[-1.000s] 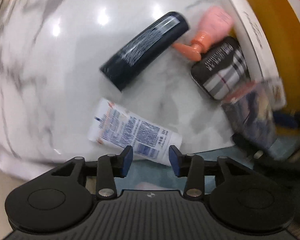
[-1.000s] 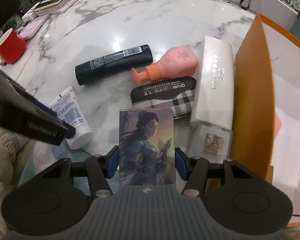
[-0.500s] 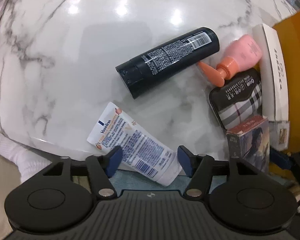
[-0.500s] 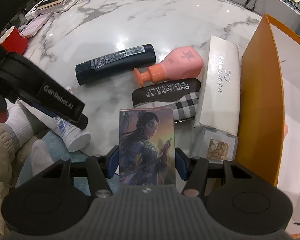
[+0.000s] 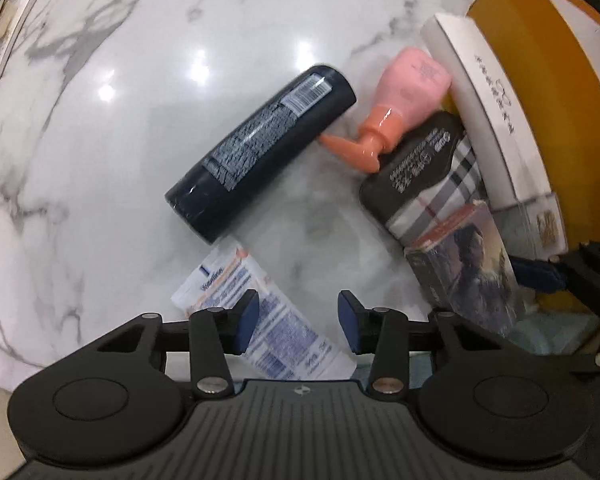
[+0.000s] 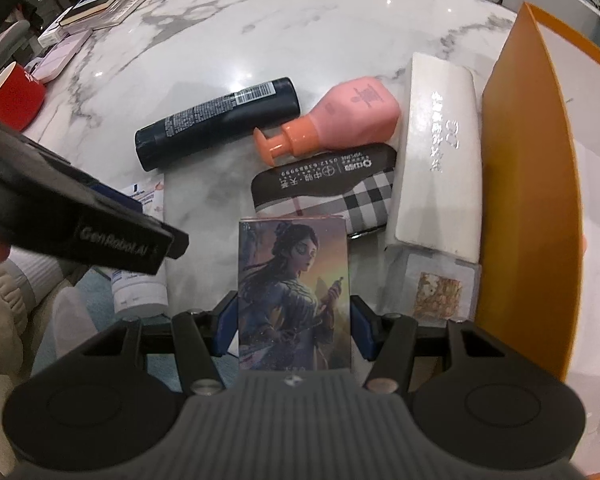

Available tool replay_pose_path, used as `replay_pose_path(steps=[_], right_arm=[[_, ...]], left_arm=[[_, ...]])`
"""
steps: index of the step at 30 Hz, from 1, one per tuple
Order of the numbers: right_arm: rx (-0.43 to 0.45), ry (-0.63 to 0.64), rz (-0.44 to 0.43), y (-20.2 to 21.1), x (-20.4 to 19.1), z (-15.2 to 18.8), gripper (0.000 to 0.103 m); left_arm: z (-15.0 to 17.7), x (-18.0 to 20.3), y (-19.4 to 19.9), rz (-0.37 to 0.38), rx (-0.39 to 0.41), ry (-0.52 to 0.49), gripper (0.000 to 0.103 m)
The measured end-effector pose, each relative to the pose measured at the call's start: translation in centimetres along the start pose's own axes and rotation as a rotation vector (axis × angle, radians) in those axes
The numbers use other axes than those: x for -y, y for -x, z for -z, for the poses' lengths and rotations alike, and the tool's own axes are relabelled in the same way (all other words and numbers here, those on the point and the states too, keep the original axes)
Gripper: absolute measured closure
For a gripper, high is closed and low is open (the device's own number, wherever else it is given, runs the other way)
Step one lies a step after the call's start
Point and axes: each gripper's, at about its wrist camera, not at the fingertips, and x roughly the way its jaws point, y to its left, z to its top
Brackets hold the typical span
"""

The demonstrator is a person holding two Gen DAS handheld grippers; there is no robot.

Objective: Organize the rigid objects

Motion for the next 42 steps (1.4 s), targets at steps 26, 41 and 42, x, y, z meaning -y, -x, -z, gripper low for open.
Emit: replay_pose_path(steps=[26,41,42], right_arm=[[0.023,-0.001,-0.127,-1.4,-1.3,0.2,0.046],[0.114,-0.014,-0.122,2.5,0.2,0.7,0.046],[0.123,-0.011,-0.118,3.0,0.2,0.7,0.046]], left_arm=[[2.0,0.4,-2.0,0.002,-0.009,0.028,0.051],[2.4,2.2,4.6,0.044,0.119,-0.029,0.052],[2.4,2.0,5.2,0.046,0.130,-0.031,0.052]])
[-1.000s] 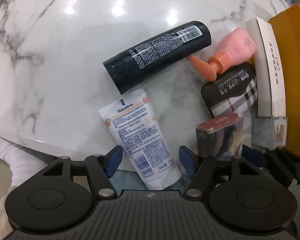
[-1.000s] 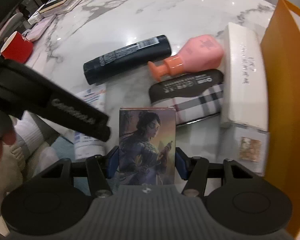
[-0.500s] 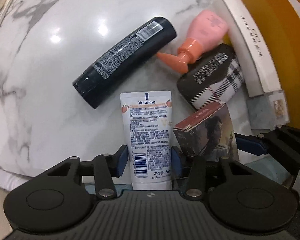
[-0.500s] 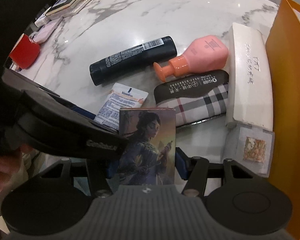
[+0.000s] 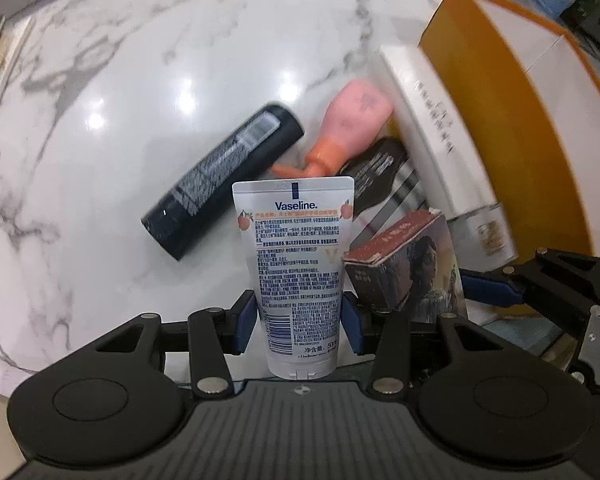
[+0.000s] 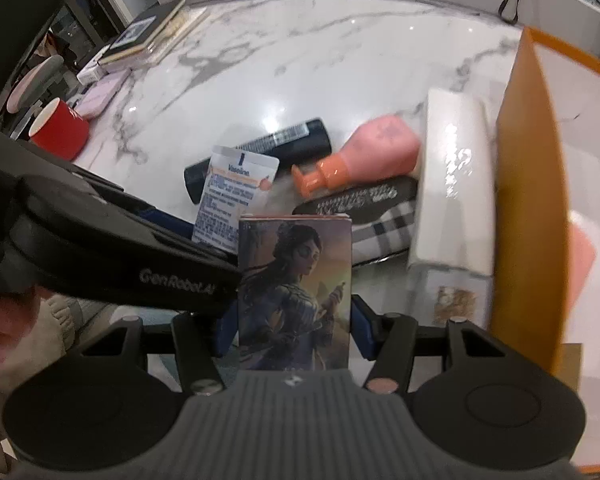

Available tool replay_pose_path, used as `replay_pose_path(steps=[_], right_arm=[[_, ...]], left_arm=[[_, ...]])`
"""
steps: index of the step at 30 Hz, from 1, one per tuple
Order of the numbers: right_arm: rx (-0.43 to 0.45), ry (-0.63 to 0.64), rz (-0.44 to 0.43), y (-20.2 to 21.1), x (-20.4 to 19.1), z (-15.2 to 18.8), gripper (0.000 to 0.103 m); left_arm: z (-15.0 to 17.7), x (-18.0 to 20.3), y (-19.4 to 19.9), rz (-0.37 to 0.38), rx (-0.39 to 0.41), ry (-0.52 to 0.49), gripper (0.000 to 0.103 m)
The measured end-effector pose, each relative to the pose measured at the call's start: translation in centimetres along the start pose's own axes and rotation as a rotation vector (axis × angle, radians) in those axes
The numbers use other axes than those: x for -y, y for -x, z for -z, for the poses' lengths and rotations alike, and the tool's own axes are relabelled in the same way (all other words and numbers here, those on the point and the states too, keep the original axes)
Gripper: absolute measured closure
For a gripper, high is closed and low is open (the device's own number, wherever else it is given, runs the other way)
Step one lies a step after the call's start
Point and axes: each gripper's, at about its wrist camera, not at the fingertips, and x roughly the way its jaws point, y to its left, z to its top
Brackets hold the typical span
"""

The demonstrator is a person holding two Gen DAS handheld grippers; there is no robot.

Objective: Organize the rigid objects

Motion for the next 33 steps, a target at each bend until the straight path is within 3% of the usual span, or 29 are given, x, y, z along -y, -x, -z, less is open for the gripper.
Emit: replay_pose_path(steps=[10,19,26,33], right_arm=[[0.118,0.017,0.064,6.9,1.4,-1.4,0.046],[0.186,-0.012,0.184,12.8,6.2,-2.3,0.046],[0.133,-0.054,0.281,13.5,11.4,-1.2,0.046],[0.020,-0.079,0.307,11.3,14.9,-0.3,0.046]], left_arm=[[-1.9,3.0,5.9,0.046,0.166,-0.013,0.052],[-5.3,9.6,8.7,0.141,0.256,-0.098,0.052],[-7.1,14.5,6.9,0.211,0.238,-0.186,0.052],[-7.8,17.6,4.1,0.231,0.178,-0.244,0.052]])
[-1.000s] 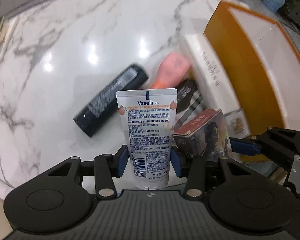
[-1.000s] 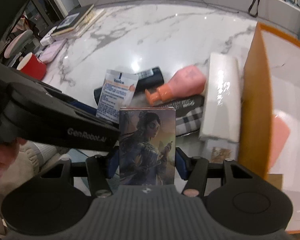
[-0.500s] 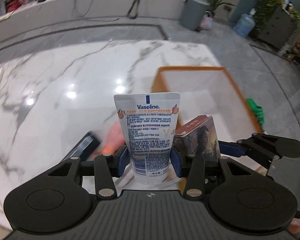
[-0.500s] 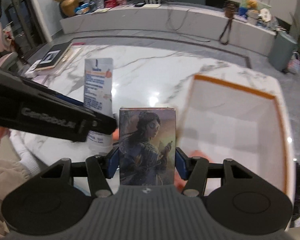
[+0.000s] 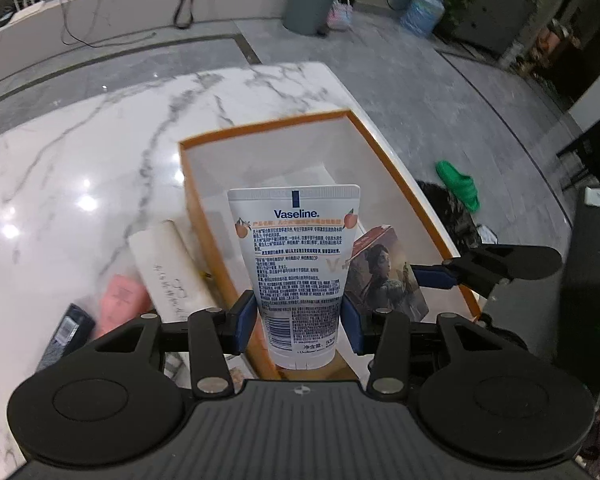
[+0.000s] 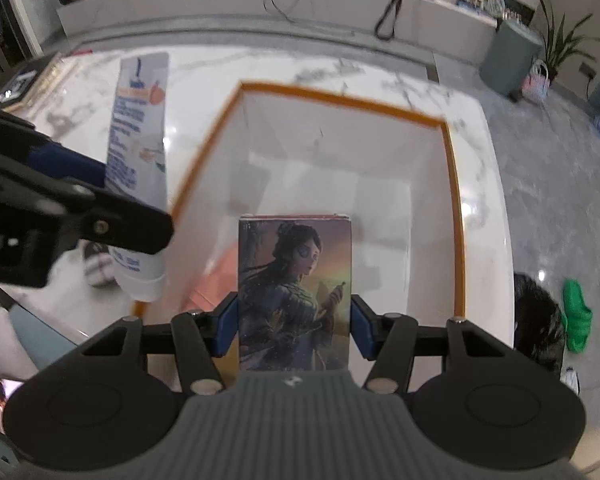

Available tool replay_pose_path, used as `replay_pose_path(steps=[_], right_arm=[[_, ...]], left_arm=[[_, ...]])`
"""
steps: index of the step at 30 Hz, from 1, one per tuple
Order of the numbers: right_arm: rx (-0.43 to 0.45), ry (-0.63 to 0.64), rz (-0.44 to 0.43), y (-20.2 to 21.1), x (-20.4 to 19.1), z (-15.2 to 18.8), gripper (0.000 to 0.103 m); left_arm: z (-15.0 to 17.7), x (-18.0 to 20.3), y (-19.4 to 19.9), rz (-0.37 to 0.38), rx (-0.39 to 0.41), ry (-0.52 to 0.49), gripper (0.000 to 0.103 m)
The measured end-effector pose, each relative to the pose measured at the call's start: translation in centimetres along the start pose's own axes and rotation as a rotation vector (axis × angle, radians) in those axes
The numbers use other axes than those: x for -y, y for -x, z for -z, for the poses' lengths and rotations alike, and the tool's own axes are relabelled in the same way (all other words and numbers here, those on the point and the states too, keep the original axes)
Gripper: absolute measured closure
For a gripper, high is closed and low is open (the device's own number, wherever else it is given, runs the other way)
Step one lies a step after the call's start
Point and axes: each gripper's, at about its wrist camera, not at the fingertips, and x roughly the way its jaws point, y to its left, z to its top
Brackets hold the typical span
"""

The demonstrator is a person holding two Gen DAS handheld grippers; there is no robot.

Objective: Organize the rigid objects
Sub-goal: 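Carry the Vaseline tube with the left tool while the right tool carries the painted card over the box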

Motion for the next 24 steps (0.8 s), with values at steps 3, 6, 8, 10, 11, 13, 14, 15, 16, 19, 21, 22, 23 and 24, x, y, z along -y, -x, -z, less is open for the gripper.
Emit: replay_pose_path(steps=[3,6,8,10,11,13,14,15,16,19,21,22,23,24], right_arm=[[-0.064,-0.019,-0.011,-2.1,0.9,0.8,0.046],[-0.115,-0.032,-0.022,-4.1,1.3,1.6,0.046],[-0.149,-0.034,-0.019,-5.2,1.5,1.9,0.046],[-0.181,-0.042,-0.026,-6.2,1.8,2.0,0.046],[-0.198,-0.049,-0.041,-6.7,2.0,2.0,0.046],[-0.227,-0.059,-0.057,-7.4,2.3,2.0,0.046],[-0.239,-0.064,-0.064,-7.7,2.4,1.9,0.046],[-0.247,-0.066,-0.070,-8.1,2.5,1.8,0.046],[-0.259,-0.069,-0.076,-8.5,2.6,1.8,0.046],[-0.301,-0.086,-0.111,-9.3,2.6,1.9,0.046],[-0.319,-0.085,-0.125,-9.6,2.3,2.1,0.045],[-0.317,-0.082,-0.130,-9.6,2.2,2.2,0.045],[-0.313,-0.081,-0.131,-9.6,2.3,2.0,0.044],[-0.306,-0.074,-0.129,-9.4,2.3,2.0,0.044]], left_arm=[[-0.1,0.3,-1.3,-0.005,-0.025,-0.010,0.052],[0.1,0.5,-2.2,-0.003,-0.048,-0.019,0.052],[0.1,0.6,-2.7,-0.005,-0.064,-0.021,0.052],[0.2,0.7,-3.2,-0.002,-0.076,-0.024,0.051],[0.3,0.7,-3.5,0.001,-0.085,-0.025,0.052],[0.4,0.8,-3.9,0.003,-0.097,-0.028,0.051],[0.4,0.9,-4.1,0.005,-0.101,-0.031,0.051],[0.5,1.0,-4.3,0.005,-0.106,-0.034,0.051],[0.5,1.0,-4.5,0.004,-0.112,-0.034,0.051],[0.5,1.1,-5.0,0.006,-0.126,-0.033,0.052],[0.4,1.2,-5.3,0.007,-0.131,-0.033,0.051],[0.3,1.2,-5.5,0.006,-0.135,-0.034,0.051],[0.2,1.2,-5.6,0.007,-0.137,-0.034,0.051],[0.2,1.2,-5.7,0.009,-0.140,-0.033,0.051]])
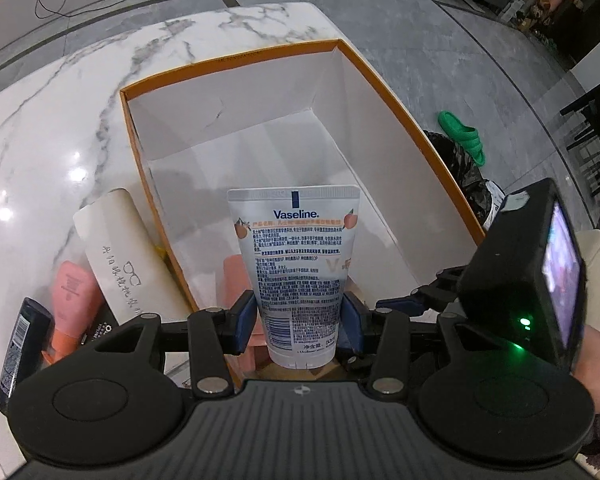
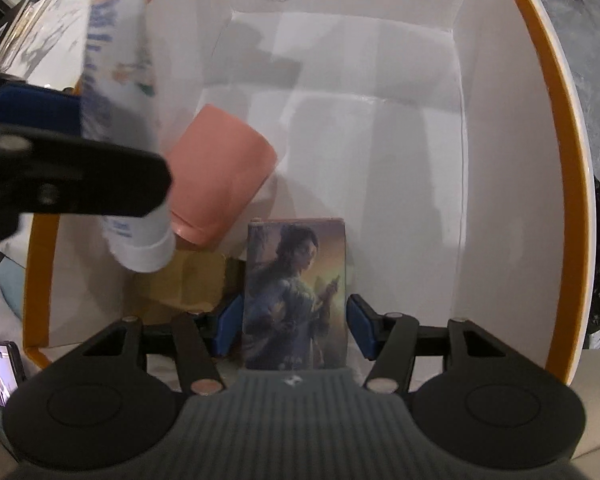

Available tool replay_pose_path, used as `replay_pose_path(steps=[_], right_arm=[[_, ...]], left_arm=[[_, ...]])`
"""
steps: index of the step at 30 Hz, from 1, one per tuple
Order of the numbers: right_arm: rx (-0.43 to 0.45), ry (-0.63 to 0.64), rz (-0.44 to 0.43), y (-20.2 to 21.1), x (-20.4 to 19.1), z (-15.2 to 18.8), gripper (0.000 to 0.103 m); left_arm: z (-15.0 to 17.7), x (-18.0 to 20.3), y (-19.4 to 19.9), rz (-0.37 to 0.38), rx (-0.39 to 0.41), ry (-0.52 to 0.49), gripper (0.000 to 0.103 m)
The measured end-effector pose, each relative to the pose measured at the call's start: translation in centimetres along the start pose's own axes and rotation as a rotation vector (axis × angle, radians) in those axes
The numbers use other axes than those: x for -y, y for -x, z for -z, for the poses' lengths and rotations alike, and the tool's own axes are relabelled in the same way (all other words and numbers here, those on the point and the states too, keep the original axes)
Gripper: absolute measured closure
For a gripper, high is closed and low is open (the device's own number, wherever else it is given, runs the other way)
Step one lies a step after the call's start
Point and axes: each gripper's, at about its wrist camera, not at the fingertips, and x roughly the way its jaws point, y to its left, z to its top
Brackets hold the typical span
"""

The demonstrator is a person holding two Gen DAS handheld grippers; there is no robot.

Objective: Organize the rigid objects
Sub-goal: 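Carry the Vaseline tube with the left tool while the right tool carries the painted card over the box, then open the left tool to drop the Vaseline tube while the right tool releases the card into the box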

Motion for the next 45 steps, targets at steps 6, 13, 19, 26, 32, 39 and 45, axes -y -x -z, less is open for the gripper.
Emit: replay_pose_path(steps=[6,13,19,26,32,39,45], right_arm=[[0.106,0.083,0.064,2.3,-0.3,0.0,0.045],[0.189,0.144,0.117,3.7,-0.8,-0.2,0.045],[0.234,0.177,0.166,4.0,-0.7,-0.8,0.049],[0.241,0.227,0.191,3.4,-0.6,-0.8,0.056],[0.233,0.221,0.142,2.4,-0.6,-1.1,0.056],[0.230,0.201,0.080,1.6,-0.5,-1.3,0.059],[0.292,0.191,0.045,2.3,-0.7,-2.0,0.058]], left_arm=[[-0.5,0.1,-0.5,0.017,-0.002,0.016,0.051],[-2.3,-0.1,-2.0,0.048,-0.018,0.068,0.052],[-3.5,-0.7,-4.0,0.083,-0.058,0.116,0.051],[-3.7,-1.0,-6.8,0.070,-0.125,0.136,0.051],[-4.0,-1.3,-8.2,-0.006,-0.178,0.176,0.051],[-4.4,-1.9,-8.2,0.031,-0.209,0.167,0.046],[-4.9,-2.2,-6.2,0.053,-0.164,0.133,0.041]])
